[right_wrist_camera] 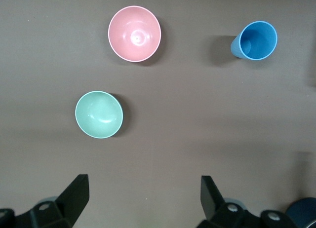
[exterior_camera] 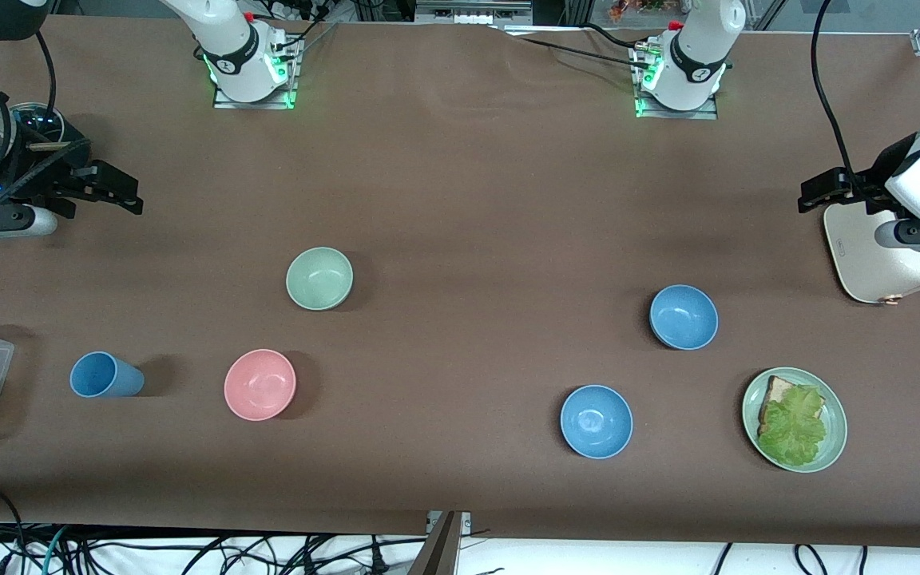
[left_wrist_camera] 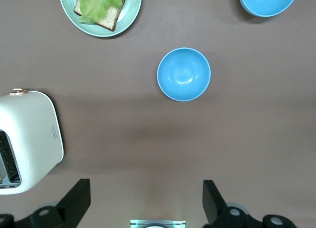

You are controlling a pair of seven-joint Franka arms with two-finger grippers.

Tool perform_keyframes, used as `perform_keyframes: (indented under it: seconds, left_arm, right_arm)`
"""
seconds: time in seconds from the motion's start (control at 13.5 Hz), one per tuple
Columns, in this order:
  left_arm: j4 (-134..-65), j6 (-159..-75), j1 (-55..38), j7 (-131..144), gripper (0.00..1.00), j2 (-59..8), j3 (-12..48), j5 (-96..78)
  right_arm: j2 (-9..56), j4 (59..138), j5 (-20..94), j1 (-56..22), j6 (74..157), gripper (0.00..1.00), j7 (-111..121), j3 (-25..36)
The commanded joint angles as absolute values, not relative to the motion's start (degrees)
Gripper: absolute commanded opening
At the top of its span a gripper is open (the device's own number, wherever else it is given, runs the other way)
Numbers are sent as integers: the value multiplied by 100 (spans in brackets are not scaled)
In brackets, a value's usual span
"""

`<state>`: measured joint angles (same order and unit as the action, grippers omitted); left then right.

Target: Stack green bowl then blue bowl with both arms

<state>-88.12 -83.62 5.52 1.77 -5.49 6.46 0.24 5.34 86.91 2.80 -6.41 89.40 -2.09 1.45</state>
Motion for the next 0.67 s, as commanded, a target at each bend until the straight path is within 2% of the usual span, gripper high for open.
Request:
perform_keyframes:
  seconds: [0.0,0.59]
  left_arm:
    - [-8675,-8200,571,237,100,-554,712,53]
    - [-8560,-8191,536,229,100,-563,686,53]
  right_arm:
    - [404,8894,220,-615,9000,100,-211,158]
    - [439,8824,-8,-633,9220,100,-246,123]
